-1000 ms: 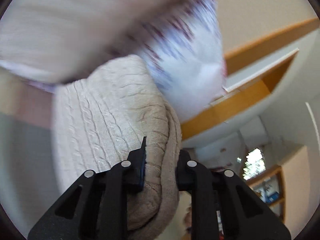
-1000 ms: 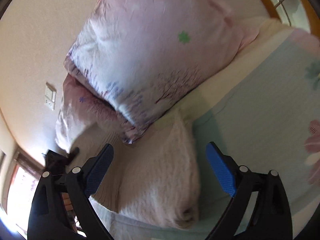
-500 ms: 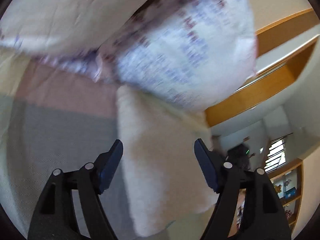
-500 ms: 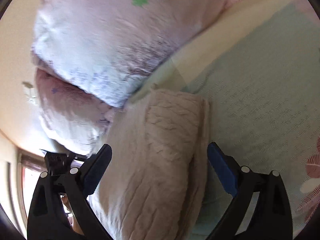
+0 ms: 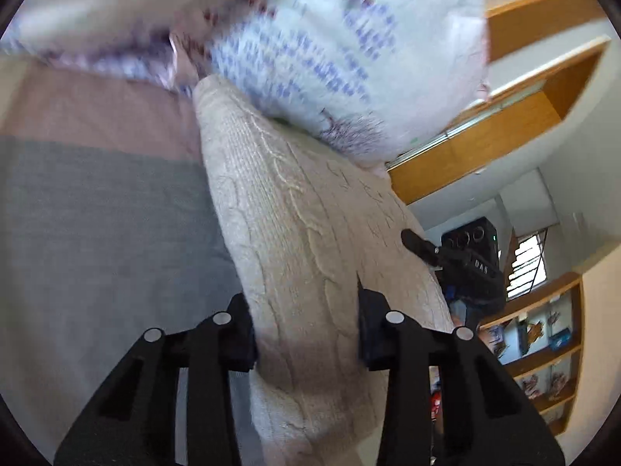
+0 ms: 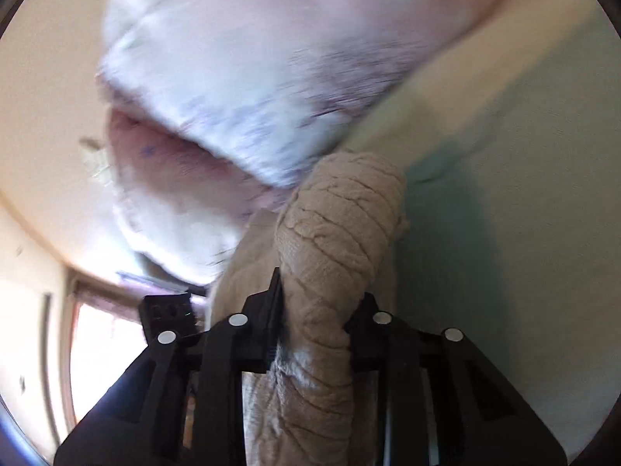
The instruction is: Fold small clothes
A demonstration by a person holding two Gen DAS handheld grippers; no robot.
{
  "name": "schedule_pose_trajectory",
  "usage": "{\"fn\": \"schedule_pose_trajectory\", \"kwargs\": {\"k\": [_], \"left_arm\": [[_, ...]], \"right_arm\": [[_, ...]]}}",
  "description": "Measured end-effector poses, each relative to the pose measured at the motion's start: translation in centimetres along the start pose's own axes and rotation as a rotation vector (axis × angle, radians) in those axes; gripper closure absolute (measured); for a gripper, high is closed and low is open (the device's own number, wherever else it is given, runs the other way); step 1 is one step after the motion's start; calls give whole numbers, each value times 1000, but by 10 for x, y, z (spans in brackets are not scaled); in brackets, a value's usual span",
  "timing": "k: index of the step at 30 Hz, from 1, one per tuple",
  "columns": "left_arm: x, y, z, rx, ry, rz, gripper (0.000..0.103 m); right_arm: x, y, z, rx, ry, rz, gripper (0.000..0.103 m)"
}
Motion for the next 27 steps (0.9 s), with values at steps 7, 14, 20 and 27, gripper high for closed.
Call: {"fn": "schedule_pose_trajectory", "kwargs": {"k": [7,14,20,27], "left_arm": [[51,10,69,-72,-379,-43,49],[46,30,128,-259,-448,-133,32],[43,64,154,-265,-510,-152,24],[39,106,162,-290,-653,-212,2]], "right_arm": [[33,23,-89,131,195,181,61],[12,10,-79,15,169,70,90],[20,1,-77,-32,347,98,81],[103,79,-12,-78,73,276,50]]}}
Point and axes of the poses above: each gripper's, at about its wrist camera, not at the fingertips, and z roughly against the way its jaws point, x to its left, y to its underside, the point moved 6 cm from there along -z, roughly the way its jaws point, and after that the axes turned 1 degree about y, right-handed, at the moved point
